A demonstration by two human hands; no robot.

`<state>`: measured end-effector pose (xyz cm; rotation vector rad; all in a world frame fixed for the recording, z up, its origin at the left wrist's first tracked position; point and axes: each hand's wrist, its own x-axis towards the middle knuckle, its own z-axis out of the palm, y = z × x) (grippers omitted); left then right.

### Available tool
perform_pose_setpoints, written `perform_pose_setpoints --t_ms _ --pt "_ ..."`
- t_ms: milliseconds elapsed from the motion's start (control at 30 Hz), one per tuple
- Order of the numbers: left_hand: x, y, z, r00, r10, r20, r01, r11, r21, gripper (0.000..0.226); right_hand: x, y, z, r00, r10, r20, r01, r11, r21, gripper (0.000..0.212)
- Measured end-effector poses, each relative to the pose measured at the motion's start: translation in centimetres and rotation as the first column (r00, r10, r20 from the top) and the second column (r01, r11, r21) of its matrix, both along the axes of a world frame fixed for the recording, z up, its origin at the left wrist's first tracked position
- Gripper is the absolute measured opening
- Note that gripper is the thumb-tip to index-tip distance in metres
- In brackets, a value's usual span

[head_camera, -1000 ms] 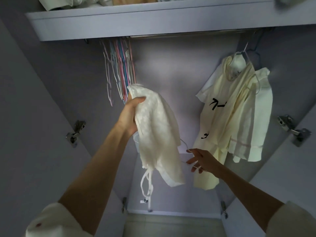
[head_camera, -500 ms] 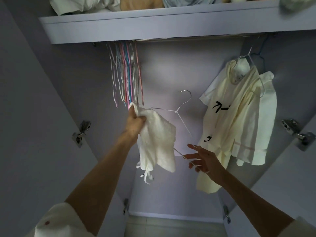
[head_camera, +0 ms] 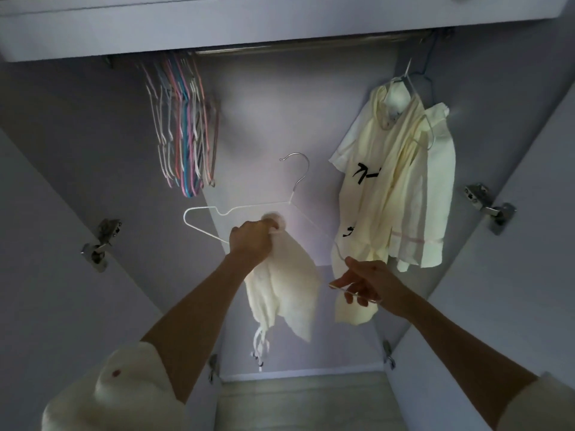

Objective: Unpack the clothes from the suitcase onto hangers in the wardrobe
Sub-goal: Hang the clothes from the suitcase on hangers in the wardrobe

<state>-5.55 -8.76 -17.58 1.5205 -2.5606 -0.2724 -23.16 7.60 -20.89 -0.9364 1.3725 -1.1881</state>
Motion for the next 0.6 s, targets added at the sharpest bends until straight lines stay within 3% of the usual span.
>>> perform_pose_setpoints --t_ms 100,200,333,433,533,600 --pt "-0.8 -0.1 -0.4 0.964 0.077 0.254 -0.055 0.994 -0.090 0.034 -0.8 0.3 0.2 0.999 0.007 0.046 -0.007 1.000 0.004 0.043" --pt "-1.3 0.1 -0.4 0.923 0.166 0.347 -0.117 0.981 -0.157 0.042 -1.0 0.2 0.0 0.995 0.000 0.095 -0.004 0.999 0.038 0.046" --pt "-1.0 0.9 -0.3 0.977 0.184 0.104 -0.148 0.945 -0.291 0.042 -1.0 -0.2 -0.8 0.981 -0.053 0.186 0.038 0.996 0.084 0.047" --pt "-0.3 1.5 -0.1 0.981 0.154 -0.115 -0.171 0.971 -0.167 0.041 -0.8 -0.6 -1.2 0.971 -0.079 0.226 0.056 0.993 0.104 0.045" --pt "0.9 1.5 -0.7 0.905 0.094 -0.415 -0.102 0.995 0.004 0.021 -0.7 -1.1 -1.5 0.960 -0.117 0.256 0.090 0.989 0.116 0.045" --pt "1.5 1.6 -1.7 0.868 0.018 -0.496 -0.003 1.000 0.031 0.036 -0.5 -1.4 -1.4 0.951 -0.129 0.280 0.101 0.989 0.112 0.047"
